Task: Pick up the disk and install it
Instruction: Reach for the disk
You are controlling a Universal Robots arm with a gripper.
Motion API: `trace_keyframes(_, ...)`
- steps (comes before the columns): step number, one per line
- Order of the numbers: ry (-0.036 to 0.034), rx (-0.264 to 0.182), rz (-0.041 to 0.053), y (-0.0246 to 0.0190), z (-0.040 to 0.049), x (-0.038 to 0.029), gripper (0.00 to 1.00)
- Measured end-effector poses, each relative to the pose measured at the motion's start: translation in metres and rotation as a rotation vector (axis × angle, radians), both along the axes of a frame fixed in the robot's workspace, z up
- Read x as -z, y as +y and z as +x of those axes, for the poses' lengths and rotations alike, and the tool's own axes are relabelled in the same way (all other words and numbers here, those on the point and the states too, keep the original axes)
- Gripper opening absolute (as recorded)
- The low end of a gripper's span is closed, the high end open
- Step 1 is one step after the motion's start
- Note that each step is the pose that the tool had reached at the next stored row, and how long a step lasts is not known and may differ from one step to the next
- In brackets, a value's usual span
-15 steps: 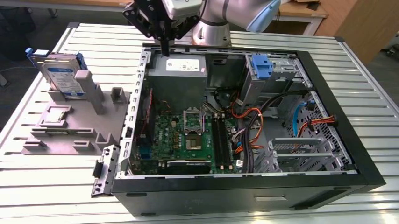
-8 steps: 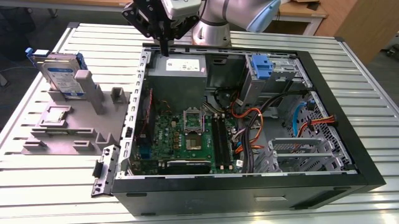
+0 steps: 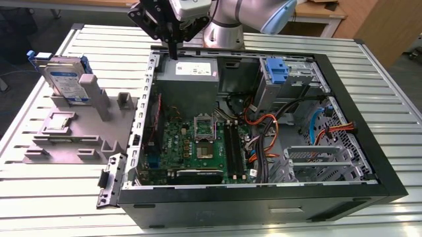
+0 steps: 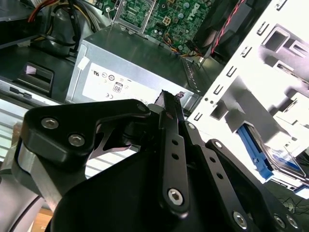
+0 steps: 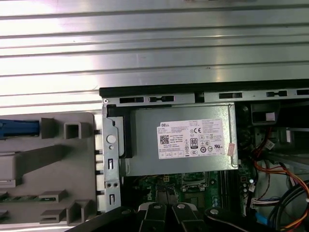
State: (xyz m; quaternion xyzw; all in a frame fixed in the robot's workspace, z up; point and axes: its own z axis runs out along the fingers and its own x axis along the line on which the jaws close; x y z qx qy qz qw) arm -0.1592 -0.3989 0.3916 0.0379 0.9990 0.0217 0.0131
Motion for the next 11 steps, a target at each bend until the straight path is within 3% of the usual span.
trace_keyframes(11,0.0000,0.000,0.0001,0.0000,-0.0024,0.0003,0.10)
